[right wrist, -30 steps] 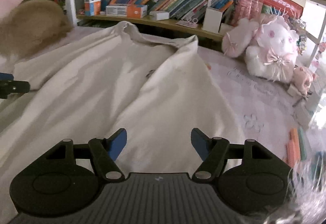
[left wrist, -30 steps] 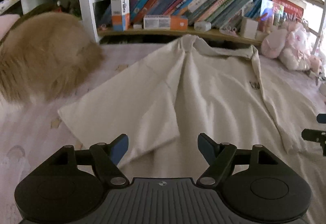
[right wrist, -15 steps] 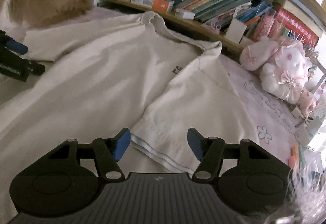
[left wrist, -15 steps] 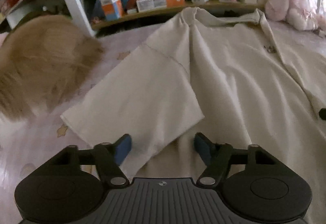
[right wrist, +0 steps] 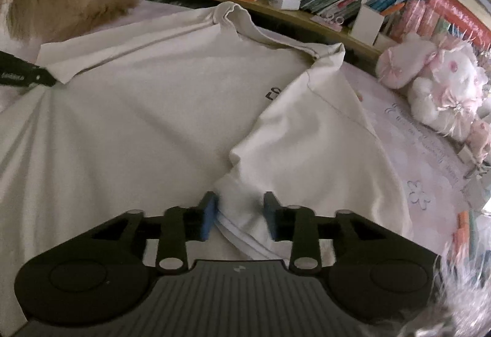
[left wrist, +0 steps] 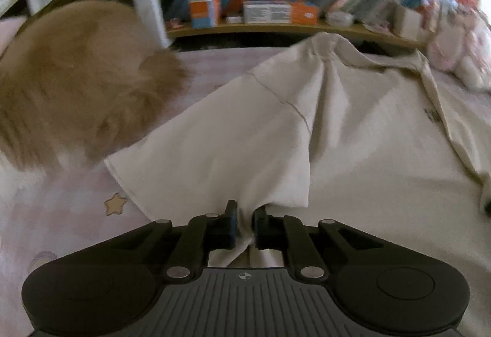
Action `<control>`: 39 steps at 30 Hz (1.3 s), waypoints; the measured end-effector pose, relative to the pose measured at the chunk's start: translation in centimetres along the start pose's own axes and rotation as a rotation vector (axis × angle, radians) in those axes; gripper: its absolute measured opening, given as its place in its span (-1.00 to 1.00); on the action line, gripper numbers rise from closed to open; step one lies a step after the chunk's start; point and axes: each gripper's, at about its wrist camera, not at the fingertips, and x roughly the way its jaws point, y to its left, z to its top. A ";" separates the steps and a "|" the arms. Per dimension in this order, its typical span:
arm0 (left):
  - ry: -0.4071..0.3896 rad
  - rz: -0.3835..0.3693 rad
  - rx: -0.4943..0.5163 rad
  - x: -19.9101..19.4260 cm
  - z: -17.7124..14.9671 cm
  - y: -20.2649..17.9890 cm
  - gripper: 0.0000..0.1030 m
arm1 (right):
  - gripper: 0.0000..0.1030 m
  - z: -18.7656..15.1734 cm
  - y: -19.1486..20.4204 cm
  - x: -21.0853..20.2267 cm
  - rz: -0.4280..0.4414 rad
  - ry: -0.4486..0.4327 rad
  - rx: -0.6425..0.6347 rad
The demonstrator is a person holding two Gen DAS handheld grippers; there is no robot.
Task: Fold clothes
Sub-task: 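Grasp the hem with both grippers and pull it to straighten the shirt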
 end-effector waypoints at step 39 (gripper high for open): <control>0.078 -0.039 0.128 -6.2 -5.1 -11.4 0.14 | -0.82 4.0 -25.1 1.3 -0.278 -0.010 0.211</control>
